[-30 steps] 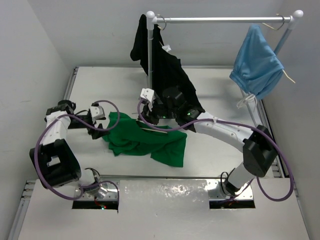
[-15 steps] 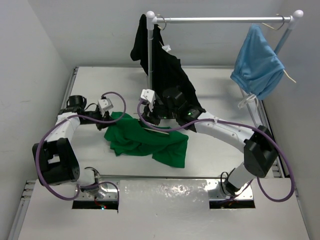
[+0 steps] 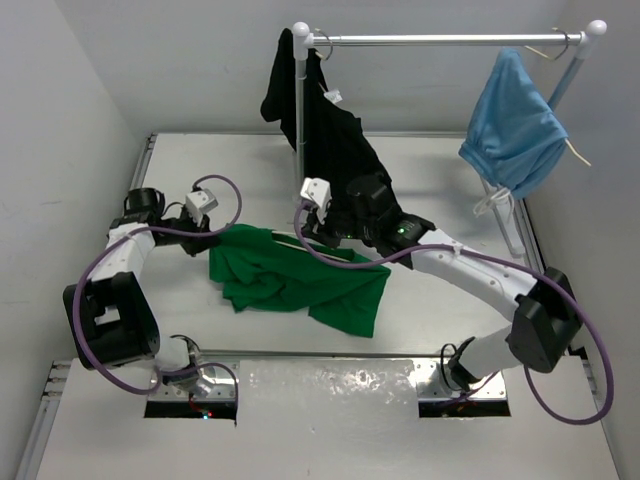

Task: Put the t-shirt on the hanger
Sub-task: Place the T-shirt on the hanger, then place the hanger at the clothesline.

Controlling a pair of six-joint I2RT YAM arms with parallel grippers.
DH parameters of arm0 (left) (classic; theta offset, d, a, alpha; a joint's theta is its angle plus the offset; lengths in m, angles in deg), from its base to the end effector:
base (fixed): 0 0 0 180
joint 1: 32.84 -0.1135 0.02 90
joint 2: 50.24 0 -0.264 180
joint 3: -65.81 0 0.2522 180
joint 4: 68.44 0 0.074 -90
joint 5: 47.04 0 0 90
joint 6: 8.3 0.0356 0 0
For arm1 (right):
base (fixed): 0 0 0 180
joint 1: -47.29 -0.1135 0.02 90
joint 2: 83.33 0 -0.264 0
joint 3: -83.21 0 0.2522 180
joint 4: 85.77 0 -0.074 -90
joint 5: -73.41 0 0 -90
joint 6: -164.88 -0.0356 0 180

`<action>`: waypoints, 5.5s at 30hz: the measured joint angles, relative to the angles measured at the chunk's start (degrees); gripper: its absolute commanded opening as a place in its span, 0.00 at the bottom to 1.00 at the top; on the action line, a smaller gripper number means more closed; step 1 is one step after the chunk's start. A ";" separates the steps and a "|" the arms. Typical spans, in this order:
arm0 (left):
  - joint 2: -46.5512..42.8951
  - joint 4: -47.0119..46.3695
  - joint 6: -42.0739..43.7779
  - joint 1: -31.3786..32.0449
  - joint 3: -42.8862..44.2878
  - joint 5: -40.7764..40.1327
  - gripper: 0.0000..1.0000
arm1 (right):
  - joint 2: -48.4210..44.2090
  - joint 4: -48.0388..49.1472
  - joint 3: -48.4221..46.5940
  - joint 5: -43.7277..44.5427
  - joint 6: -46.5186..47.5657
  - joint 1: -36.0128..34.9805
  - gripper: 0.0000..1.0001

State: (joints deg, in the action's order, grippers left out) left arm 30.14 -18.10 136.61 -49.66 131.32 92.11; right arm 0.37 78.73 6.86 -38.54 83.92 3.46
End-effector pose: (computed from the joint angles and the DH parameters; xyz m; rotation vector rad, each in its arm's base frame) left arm 0.2571 0.0496 0.2207 0.9484 2.0540 -0.5444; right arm 0.2359 0.2449 0.3021 -1.1230 1.6794 0.7684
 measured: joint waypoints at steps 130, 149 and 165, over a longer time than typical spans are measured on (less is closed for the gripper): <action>2.60 26.45 38.47 25.35 8.07 14.16 0.64 | -17.22 -5.03 31.87 -2.45 -15.45 0.50 0.00; -3.02 -4.68 -1.88 25.51 5.44 1.86 1.00 | -29.38 -16.04 39.41 10.38 -26.73 0.66 0.00; -3.76 -18.84 -22.23 25.51 5.55 -15.69 1.00 | -54.18 -33.68 47.56 24.70 -45.11 0.70 0.00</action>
State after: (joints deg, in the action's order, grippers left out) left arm 26.38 -36.94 114.38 -24.15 136.87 76.42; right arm -53.82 45.05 54.42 -13.84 38.81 4.16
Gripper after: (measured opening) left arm 0.998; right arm 0.035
